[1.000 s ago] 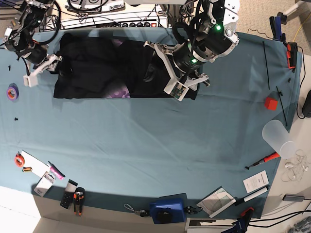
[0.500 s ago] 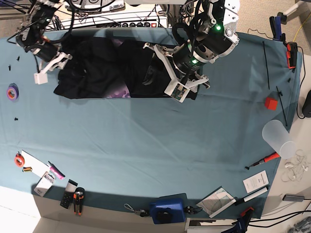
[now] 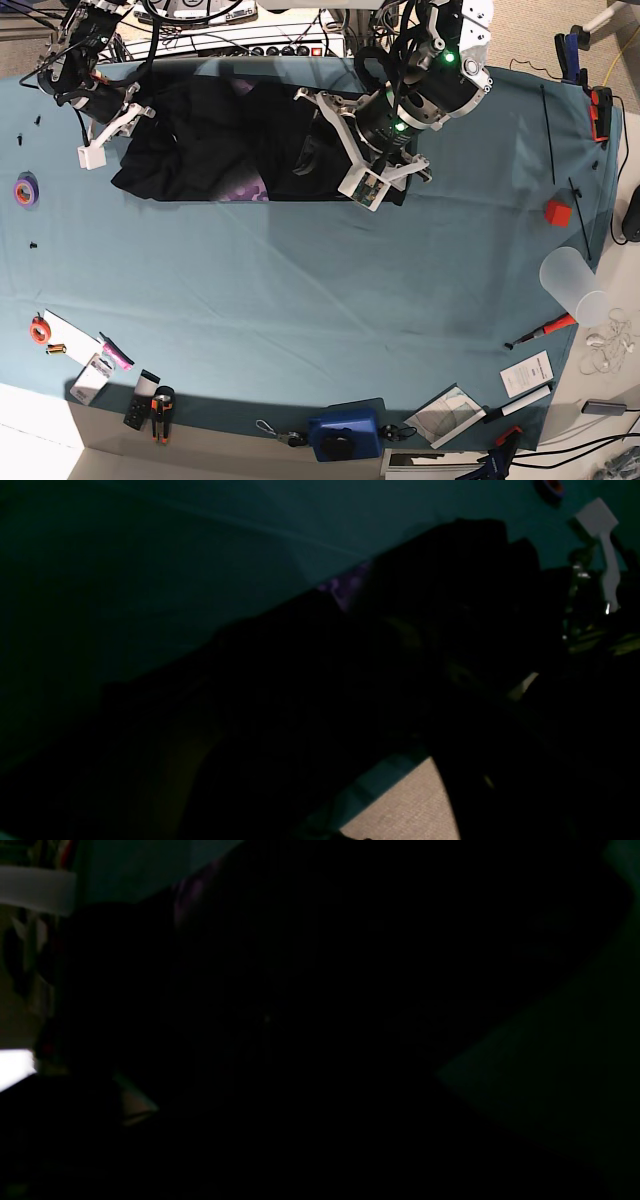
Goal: Layout the t-shirt on the table in an organized manner, then fold the t-shirt properly
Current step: 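Fold the shirt end near the right gripper over onto the bundle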
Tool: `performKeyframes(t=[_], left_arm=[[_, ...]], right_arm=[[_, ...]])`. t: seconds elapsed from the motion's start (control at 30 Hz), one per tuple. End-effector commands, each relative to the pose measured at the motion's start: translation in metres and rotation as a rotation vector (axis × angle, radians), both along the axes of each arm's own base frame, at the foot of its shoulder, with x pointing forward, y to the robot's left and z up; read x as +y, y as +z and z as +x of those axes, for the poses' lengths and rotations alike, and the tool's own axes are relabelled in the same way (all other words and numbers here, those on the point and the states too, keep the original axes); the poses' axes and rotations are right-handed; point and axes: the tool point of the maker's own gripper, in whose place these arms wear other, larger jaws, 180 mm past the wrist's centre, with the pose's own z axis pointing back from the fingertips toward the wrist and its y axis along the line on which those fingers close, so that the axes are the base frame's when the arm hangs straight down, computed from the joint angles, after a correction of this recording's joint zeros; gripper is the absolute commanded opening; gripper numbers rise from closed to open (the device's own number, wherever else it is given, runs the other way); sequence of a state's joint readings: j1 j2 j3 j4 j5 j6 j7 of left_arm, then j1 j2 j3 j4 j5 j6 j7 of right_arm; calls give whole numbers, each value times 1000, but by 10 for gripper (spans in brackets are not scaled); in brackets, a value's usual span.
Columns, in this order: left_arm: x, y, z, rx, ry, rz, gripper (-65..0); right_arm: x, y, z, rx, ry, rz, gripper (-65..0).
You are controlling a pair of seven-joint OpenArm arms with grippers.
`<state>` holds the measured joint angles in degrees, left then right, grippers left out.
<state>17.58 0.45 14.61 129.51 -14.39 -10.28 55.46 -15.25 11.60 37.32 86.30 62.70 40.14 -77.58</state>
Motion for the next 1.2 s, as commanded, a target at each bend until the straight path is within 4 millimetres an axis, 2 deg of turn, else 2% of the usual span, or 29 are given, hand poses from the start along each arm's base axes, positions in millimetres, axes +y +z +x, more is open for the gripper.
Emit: performKeyframes(t=[0.0, 0.07, 0.17, 0.3, 0.47, 0.53, 0.6, 0.73, 0.83, 0.93, 1.07, 1.17], left_arm=[[-4, 12, 2, -35, -2, -38, -305], [-4, 12, 2, -36, -2, -38, -305], [-4, 12, 2, -34, -2, -37, -305], [-4, 11, 1, -30, -4, -33, -305], [-3, 10, 1, -22, 4, -34, -305], [1, 7, 3, -7, 27, -22, -306], [13, -3, 6, 12, 73, 54, -320], [56, -21, 17, 10, 233, 276, -425], [75, -22, 21, -6, 323, 344, -520], [77, -23, 21, -4, 332, 347, -576], [77, -23, 21, -5, 332, 348, -576], [77, -23, 21, -5, 332, 348, -576]], right_arm=[[-9, -7, -6, 56, 27, -69, -650], [-20, -5, 1, 48, 21, -125, -650], [-49, 8, 19, 5, 4, -246, -650], [-97, 31, 44, -39, -17, -456, -650], [-163, 60, 61, -4, -130, -713, -650], [-177, 69, 64, 9, -157, -768, -650], [-183, 76, 66, 11, -174, -798, -650], [-180, 83, 63, 27, -188, -839, -650], [-167, 93, 64, 5, -178, -875, -650], [-147, 107, 68, -46, -174, -895, -650], [-114, 122, 76, -109, -139, -918, -650], [-76, 119, 83, -135, -31, -932, -650]])
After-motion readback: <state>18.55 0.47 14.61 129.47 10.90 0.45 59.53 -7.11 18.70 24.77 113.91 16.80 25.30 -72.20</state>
